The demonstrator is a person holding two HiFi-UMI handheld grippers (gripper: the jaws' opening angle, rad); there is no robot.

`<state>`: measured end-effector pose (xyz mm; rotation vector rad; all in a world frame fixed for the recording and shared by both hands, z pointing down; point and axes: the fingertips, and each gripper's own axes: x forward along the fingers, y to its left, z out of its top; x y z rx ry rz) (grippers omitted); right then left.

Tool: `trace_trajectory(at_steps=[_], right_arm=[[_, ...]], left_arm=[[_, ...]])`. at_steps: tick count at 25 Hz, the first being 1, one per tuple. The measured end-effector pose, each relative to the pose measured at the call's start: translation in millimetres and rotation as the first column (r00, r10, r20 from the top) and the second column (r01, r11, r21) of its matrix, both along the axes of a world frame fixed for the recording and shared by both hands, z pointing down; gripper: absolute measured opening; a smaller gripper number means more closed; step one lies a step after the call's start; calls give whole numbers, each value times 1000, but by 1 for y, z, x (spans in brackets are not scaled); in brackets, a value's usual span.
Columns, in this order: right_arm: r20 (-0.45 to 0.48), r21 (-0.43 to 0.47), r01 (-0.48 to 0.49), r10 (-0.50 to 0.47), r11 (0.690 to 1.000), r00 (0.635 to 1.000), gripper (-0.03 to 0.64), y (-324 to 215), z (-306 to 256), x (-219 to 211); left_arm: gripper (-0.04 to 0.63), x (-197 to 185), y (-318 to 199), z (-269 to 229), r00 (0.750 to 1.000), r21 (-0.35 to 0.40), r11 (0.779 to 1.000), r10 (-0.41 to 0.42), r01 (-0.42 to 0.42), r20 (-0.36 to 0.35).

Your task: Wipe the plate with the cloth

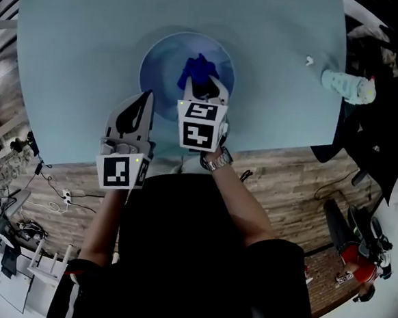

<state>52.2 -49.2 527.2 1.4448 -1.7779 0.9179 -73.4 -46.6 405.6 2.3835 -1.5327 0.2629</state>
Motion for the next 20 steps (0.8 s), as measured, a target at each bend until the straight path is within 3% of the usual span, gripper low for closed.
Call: trace_trajectory(at_steps=[20], right_arm=[[101, 9, 243, -243, 970, 965, 120, 17, 8, -109]], left_arm=[[2, -67, 38, 4, 983, -37, 982, -182, 183, 33]])
